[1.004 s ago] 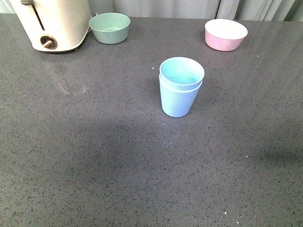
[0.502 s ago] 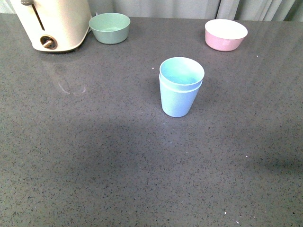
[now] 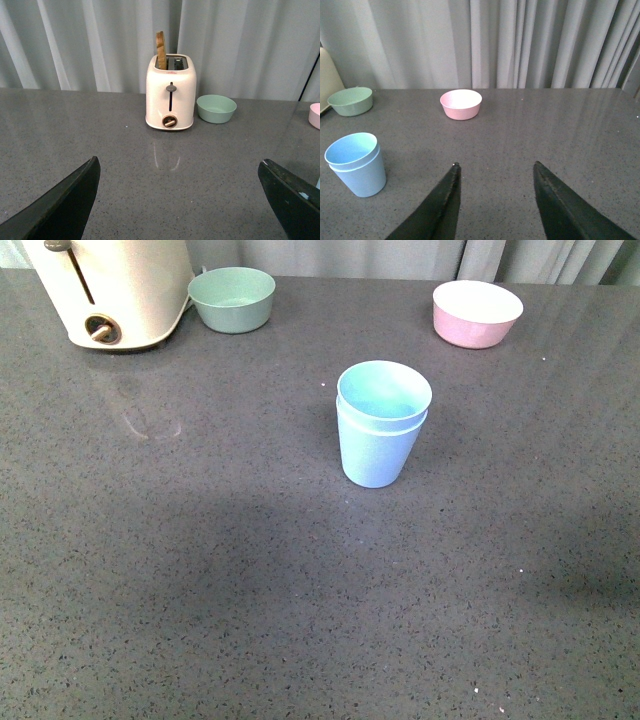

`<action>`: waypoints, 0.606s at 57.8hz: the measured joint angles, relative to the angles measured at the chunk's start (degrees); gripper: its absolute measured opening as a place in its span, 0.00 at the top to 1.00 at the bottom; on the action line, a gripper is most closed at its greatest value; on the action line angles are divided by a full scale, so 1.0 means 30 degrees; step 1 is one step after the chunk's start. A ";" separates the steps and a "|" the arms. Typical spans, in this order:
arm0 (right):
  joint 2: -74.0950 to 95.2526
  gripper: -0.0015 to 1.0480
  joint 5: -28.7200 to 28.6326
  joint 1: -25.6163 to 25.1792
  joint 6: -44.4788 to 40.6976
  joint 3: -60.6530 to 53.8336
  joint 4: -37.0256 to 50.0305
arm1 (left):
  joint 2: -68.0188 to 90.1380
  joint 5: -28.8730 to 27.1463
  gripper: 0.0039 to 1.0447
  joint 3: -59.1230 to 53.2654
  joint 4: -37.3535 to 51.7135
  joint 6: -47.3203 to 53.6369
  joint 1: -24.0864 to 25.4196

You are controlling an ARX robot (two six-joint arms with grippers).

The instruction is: Stack blue cups with both arms

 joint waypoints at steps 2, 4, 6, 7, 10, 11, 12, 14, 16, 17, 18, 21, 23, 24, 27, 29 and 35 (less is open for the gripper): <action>0.0000 0.48 0.0000 0.0000 0.0000 0.0000 0.0000 | 0.0000 0.0007 0.08 0.0000 0.0000 0.0000 0.0000; 0.0000 0.43 0.0000 0.0000 0.0000 0.0000 0.0000 | 0.0000 0.0000 0.08 0.0000 0.0000 0.0000 0.0000; 0.0000 0.36 0.0000 0.0000 0.0000 0.0000 0.0000 | 0.0000 0.0000 0.08 0.0000 0.0000 0.0000 0.0000; 0.0000 0.35 0.0000 0.0000 0.0000 0.0000 0.0000 | 0.0000 0.0000 0.08 0.0000 0.0000 0.0000 0.0000; 0.0000 0.26 0.0000 0.0000 0.0000 0.0000 0.0000 | 0.0000 0.0000 0.08 0.0000 0.0000 0.0000 0.0000; 0.0000 0.23 0.0000 0.0000 0.0000 0.0000 0.0000 | 0.0000 0.0000 0.08 0.0000 0.0000 0.0000 0.0000; 0.0000 0.21 0.0000 0.0000 0.0000 0.0000 0.0000 | 0.0000 0.0000 0.08 0.0000 0.0000 0.0000 0.0000; 0.0000 0.16 0.0000 0.0000 0.0000 0.0000 0.0000 | 0.0000 0.0000 0.08 0.0000 0.0000 0.0000 0.0000; 0.0000 0.11 0.0000 0.0000 0.0000 0.0000 0.0000 | 0.0000 0.0000 0.08 0.0000 0.0000 0.0000 0.0000; 0.0000 0.08 0.0000 0.0000 0.0000 0.0000 0.0000 | 0.0007 0.0000 0.08 0.0000 0.0000 0.0000 0.0000; 0.0000 0.07 0.0000 0.0000 0.0022 0.0000 0.0000 | 0.0000 0.0007 0.08 0.0000 0.0000 0.0000 0.0000; 0.0000 0.09 0.0000 0.0000 0.0015 0.0000 0.0000 | 0.0000 0.0000 0.08 0.0000 0.0000 0.0000 0.0000; 0.0000 0.09 0.0000 0.0000 0.0015 0.0000 0.0000 | 0.0000 0.0000 0.08 0.0000 0.0000 0.0000 0.0000; 0.0000 0.09 0.0000 0.0000 0.0015 0.0000 0.0000 | 0.0000 0.0000 0.08 0.0000 0.0000 0.0000 0.0000; 0.0000 0.09 0.0000 0.0000 0.0015 0.0000 0.0000 | 0.0000 0.0000 0.08 0.0000 0.0000 0.0000 0.0000; 0.0000 0.09 0.0000 0.0000 0.0015 0.0000 0.0000 | 0.0000 0.0007 0.08 0.0000 0.0000 0.0000 0.0000; 0.0000 0.09 0.0000 0.0000 0.0015 0.0000 0.0000 | 0.0000 0.0000 0.08 0.0000 0.0000 0.0000 0.0000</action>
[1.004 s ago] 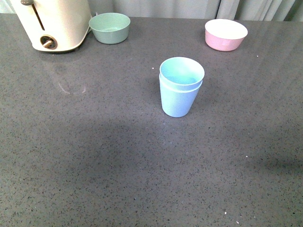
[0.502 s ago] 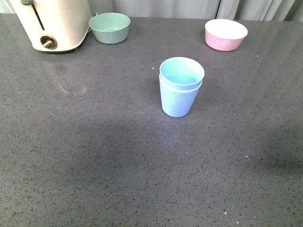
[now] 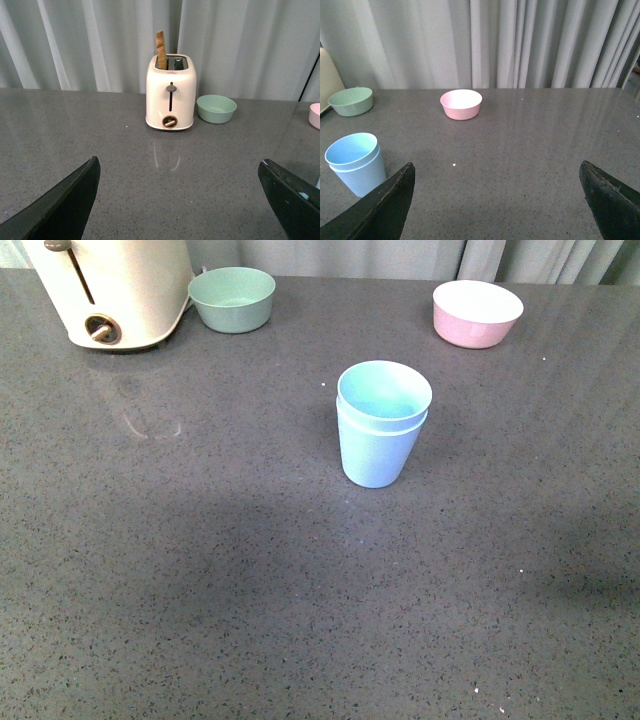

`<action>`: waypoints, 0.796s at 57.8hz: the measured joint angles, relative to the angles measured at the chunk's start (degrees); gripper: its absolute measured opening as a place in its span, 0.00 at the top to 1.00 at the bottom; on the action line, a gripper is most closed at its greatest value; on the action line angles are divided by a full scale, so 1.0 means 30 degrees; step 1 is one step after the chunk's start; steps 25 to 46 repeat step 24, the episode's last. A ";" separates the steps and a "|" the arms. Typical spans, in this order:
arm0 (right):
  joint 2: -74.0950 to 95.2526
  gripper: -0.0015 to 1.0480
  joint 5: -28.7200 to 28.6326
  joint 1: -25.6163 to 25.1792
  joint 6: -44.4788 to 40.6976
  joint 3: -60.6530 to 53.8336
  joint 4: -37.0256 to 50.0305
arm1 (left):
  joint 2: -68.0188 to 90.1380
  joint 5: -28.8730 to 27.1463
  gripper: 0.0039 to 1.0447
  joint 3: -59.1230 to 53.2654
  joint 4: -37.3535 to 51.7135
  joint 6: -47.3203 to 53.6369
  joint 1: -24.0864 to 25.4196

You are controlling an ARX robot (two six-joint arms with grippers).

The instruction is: Stack blue cups with both arms

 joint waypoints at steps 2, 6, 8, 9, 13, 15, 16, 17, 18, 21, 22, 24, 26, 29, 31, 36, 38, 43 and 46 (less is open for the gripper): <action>0.0000 0.09 0.0000 0.0000 0.0000 0.0000 0.0000 | 0.0000 0.0000 0.08 0.0000 0.0000 0.0000 0.0000; 0.0000 0.09 0.0000 0.0000 0.0000 0.0000 0.0000 | 0.0000 0.0000 0.08 0.0000 0.0000 0.0000 0.0000; 0.0000 0.09 0.0000 0.0000 0.0000 0.0000 0.0000 | 0.0000 0.0000 0.08 0.0000 0.0000 0.0000 0.0000; 0.0000 0.09 0.0000 0.0000 0.0000 0.0000 0.0000 | 0.0000 0.0000 0.08 0.0000 0.0000 0.0000 0.0000; 0.0000 0.09 0.0000 0.0000 0.0000 0.0000 0.0000 | 0.0000 0.0000 0.08 0.0000 0.0000 0.0000 0.0000; 0.0000 0.09 0.0000 0.0000 0.0000 0.0000 0.0000 | 0.0000 0.0000 0.08 0.0000 0.0000 0.0000 0.0000; 0.0000 0.09 0.0000 0.0000 0.0000 0.0000 0.0000 | 0.0000 0.0000 0.08 0.0000 0.0000 0.0000 0.0000; 0.0000 0.09 0.0000 0.0000 0.0000 0.0000 0.0000 | 0.0000 0.0007 0.08 0.0000 0.0000 0.0000 0.0000; 0.0000 0.09 0.0000 0.0000 0.0000 0.0000 0.0000 | 0.0000 0.0000 0.08 0.0000 0.0000 0.0000 0.0000; 0.0000 0.09 0.0000 0.0000 0.0000 0.0000 0.0000 | 0.0000 0.0000 0.08 0.0000 0.0000 0.0000 0.0000; 0.0000 0.09 0.0000 0.0000 0.0000 0.0000 0.0000 | 0.0000 0.0007 0.08 0.0000 0.0000 0.0000 0.0000; 0.0000 0.09 0.0000 0.0000 0.0000 0.0000 0.0000 | 0.0000 0.0000 0.08 0.0000 0.0000 0.0000 0.0000; 0.0000 0.09 0.0000 0.0000 0.0000 0.0000 0.0000 | 0.0000 0.0000 0.08 0.0000 0.0000 0.0000 0.0000; 0.0000 0.09 0.0000 0.0000 0.0000 0.0000 0.0000 | 0.0000 0.0000 0.08 0.0000 0.0000 0.0000 0.0000; 0.0000 0.09 0.0000 0.0000 0.0000 0.0000 0.0000 | 0.0000 0.0000 0.08 0.0000 0.0000 0.0000 0.0000; 0.0000 0.09 0.0000 0.0000 0.0000 0.0000 0.0000 | 0.0000 0.0000 0.08 0.0000 0.0000 0.0000 0.0000; 0.0000 0.09 0.0000 0.0000 0.0000 0.0000 0.0000 | 0.0000 0.0000 0.08 0.0000 0.0000 0.0000 0.0000; 0.0000 0.09 0.0000 0.0000 0.0000 0.0000 0.0000 | 0.0000 0.0000 0.08 0.0000 0.0000 0.0000 0.0000; 0.0000 0.09 0.0000 0.0000 0.0000 0.0000 0.0000 | 0.0000 0.0000 0.08 0.0000 0.0000 0.0000 0.0000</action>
